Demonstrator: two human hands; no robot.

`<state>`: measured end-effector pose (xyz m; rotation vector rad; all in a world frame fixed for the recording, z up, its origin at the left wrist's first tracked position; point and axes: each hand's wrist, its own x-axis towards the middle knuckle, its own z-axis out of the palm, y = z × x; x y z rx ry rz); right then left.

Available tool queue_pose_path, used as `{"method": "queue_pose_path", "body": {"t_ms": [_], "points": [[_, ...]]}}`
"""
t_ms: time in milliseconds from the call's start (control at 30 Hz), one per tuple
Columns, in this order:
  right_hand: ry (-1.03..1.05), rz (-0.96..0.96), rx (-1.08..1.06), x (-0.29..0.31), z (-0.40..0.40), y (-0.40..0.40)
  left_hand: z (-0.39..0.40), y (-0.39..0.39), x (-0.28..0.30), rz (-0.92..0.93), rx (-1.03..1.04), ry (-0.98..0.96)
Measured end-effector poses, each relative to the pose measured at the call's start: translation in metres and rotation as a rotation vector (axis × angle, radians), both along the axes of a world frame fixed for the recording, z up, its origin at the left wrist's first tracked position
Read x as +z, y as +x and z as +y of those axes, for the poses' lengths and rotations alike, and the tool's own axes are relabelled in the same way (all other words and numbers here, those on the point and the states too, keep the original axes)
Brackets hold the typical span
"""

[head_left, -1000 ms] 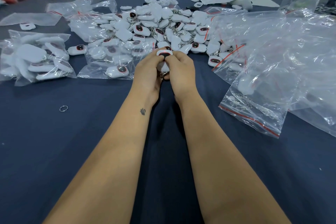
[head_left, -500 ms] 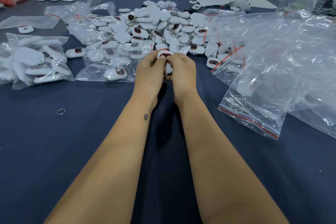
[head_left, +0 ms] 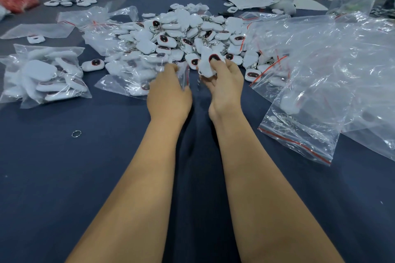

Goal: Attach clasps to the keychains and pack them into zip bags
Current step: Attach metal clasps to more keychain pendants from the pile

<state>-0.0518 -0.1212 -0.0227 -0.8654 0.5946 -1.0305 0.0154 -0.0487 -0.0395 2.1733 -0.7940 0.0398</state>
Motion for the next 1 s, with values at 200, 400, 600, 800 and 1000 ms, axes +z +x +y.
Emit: {"method": "queue_pose_path", "body": {"t_ms": [200,400,600,800,1000], "points": [[-0.105,-0.079,0.114,-0.001,0.000,-0.001,0.004,-0.001,0.005,0.157,0.095,-0.232],[-0.183,0.100,0.145,-0.001,0.004,0.006,0.004,0.000,0.010,0.365,0.128,-0.494],[-0.447,0.431,0.051,-0.007,0.012,0.007,0.003,-0.004,0.015,0.401,0.129,-0.674],[-0.791,0.735,0.110,-0.010,0.015,0.012,0.001,-0.012,0.016,0.163,-0.003,-0.623],[-0.734,0.707,-0.035,-0.008,0.012,0.008,-0.002,-0.006,0.006,0.259,-0.053,-0.406]]}}
